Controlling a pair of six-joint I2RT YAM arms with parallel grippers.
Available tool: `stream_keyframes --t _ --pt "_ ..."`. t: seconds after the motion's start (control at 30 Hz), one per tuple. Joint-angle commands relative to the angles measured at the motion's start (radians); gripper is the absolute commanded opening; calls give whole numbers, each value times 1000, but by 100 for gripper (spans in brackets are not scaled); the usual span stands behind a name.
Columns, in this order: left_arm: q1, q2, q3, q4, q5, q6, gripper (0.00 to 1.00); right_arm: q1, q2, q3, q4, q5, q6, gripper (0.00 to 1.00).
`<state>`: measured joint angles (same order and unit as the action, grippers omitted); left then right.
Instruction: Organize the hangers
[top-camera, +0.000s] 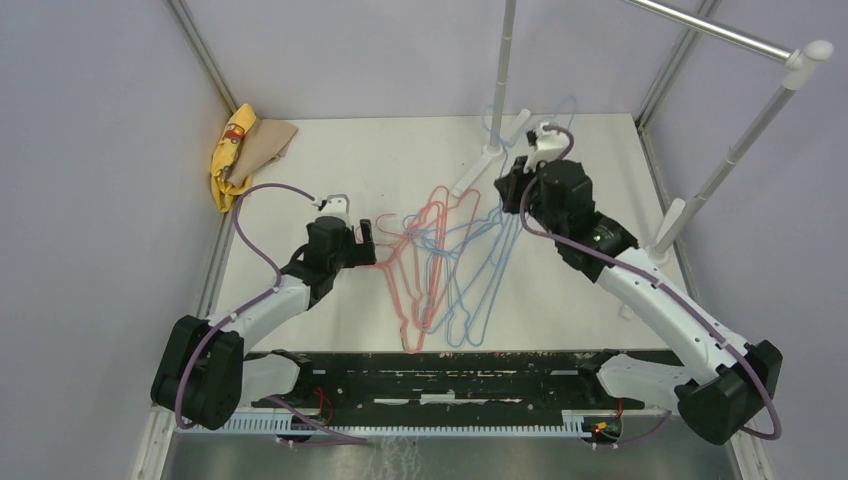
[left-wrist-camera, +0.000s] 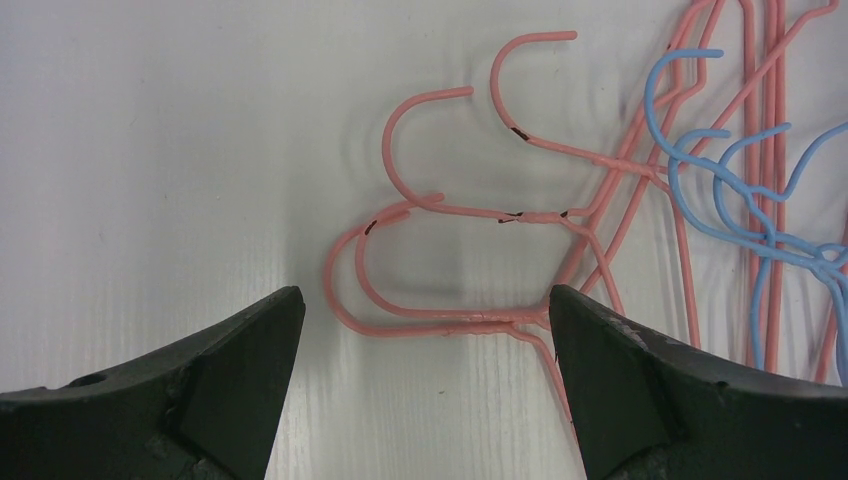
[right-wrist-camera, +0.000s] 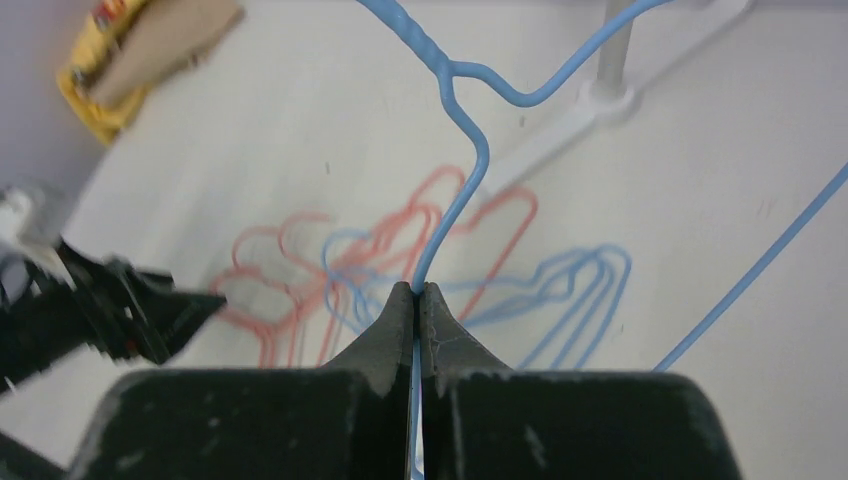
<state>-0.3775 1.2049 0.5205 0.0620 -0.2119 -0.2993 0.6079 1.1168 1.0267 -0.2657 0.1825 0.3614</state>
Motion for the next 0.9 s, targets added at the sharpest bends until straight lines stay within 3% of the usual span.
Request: stream_keyframes --t 0.0,0.23,0.6,0.87 --pt "-2 -55 -3 39 -5 -47 99 -103 83 204 218 13 1 1" --pt "-3 -114 -32 58 18 -75 99 -246 217 351 344 -96 55 1" --pt "-3 -105 -31 55 -27 -64 99 -305 206 421 413 -136 21 1" --pt "-2 -104 -33 55 -34 -65 99 -357 235 516 375 -82 3 1"
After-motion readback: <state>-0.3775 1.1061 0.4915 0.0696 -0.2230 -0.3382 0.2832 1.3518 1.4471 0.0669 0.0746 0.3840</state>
